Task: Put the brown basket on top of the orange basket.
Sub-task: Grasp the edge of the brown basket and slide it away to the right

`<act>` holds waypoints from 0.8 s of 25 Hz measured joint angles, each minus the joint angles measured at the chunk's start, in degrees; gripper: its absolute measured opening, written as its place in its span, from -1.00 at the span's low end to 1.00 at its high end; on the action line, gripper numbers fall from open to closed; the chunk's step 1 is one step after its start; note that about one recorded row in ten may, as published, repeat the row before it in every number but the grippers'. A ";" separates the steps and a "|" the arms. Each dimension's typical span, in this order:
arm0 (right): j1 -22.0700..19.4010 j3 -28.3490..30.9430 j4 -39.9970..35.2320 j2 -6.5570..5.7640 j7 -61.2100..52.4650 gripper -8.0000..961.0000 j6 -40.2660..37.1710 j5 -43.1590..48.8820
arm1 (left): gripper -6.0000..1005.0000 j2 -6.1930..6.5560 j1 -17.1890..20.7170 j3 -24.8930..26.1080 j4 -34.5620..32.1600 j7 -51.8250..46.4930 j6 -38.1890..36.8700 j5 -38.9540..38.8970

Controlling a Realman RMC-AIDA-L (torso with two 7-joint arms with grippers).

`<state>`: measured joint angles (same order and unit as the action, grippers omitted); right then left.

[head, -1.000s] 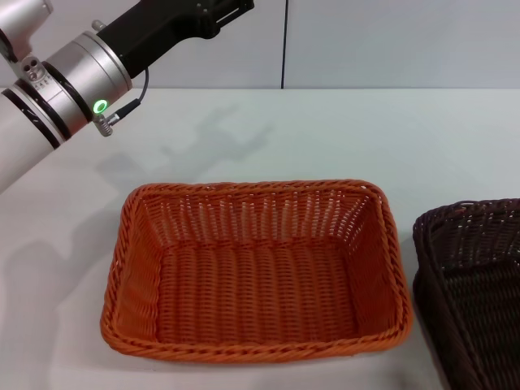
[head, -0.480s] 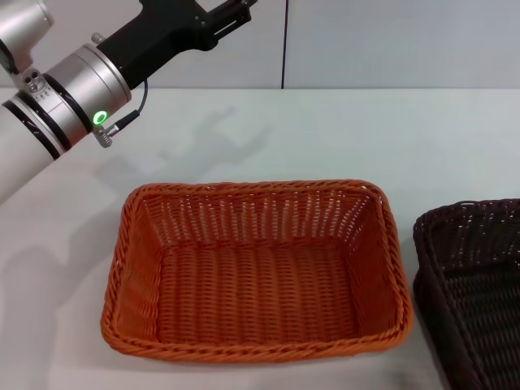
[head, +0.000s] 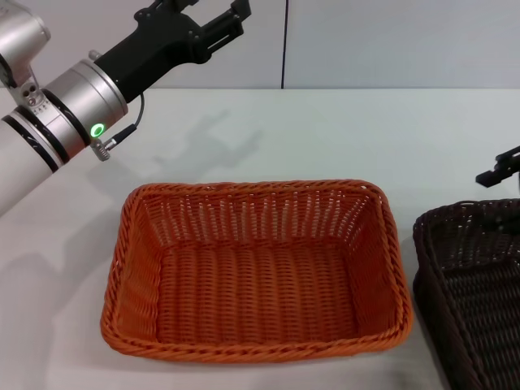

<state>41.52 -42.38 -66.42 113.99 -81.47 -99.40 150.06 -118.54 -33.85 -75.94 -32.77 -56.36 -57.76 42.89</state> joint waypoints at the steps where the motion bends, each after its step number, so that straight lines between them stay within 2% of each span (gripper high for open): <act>1: -0.11 -0.75 0.47 0.16 0.15 0.30 0.76 0.08 | 0.69 0.10 -0.06 0.01 0.54 -0.02 0.11 -0.66; 9: 0.10 -4.83 8.30 0.25 1.41 0.24 7.97 3.31 | 0.69 0.18 -0.50 0.00 0.78 -0.05 0.50 -0.87; 18: -1.05 -3.89 7.86 -0.15 2.43 0.18 7.95 3.19 | 0.69 0.25 -0.57 0.00 0.78 0.35 1.91 -0.87; 20: -1.16 -3.89 7.86 -0.28 2.44 0.02 7.83 3.23 | 0.69 0.25 -0.62 0.00 0.78 0.40 2.07 -0.86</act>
<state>40.36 -46.27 -58.56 113.71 -79.03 -91.57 153.29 -118.29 -34.47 -75.94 -31.99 -55.96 -55.69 42.03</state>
